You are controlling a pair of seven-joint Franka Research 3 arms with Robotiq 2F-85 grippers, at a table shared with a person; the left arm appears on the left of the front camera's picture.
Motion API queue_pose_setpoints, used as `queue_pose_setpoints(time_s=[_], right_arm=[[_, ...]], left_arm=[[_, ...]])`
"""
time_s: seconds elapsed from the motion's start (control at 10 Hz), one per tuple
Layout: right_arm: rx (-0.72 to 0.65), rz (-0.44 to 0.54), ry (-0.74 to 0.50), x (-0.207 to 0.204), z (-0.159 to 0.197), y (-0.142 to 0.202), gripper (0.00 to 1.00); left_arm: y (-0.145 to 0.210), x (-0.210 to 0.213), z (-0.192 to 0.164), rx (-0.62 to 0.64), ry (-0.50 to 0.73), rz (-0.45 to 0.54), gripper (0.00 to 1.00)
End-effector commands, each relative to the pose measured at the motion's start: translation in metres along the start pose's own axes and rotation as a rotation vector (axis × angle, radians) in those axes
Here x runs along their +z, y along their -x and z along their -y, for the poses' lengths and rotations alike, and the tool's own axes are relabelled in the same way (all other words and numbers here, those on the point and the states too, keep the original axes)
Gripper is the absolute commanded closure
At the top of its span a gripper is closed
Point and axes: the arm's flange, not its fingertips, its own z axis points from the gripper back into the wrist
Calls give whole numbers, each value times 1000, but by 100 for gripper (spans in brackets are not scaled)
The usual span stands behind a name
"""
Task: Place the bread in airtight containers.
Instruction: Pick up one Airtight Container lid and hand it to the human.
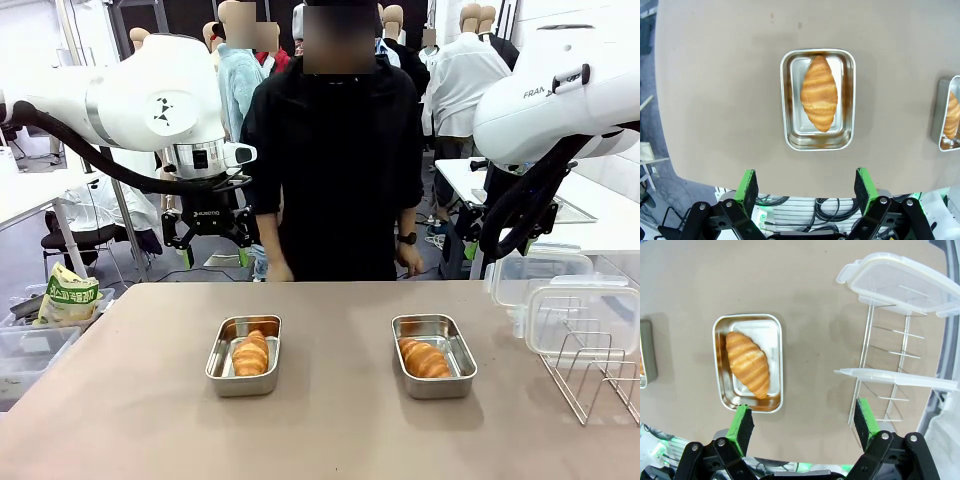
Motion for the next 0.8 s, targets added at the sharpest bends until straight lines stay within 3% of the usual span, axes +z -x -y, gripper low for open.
queue_pose_setpoints(time_s=[0.0,0.7], right_arm=[[-7,-2,18,-1,0,1,0],[-7,-2,18,-1,0,1,0]], left_arm=[[0,2,-1,-4,-15,12,0],[0,2,-1,-4,-15,12,0]])
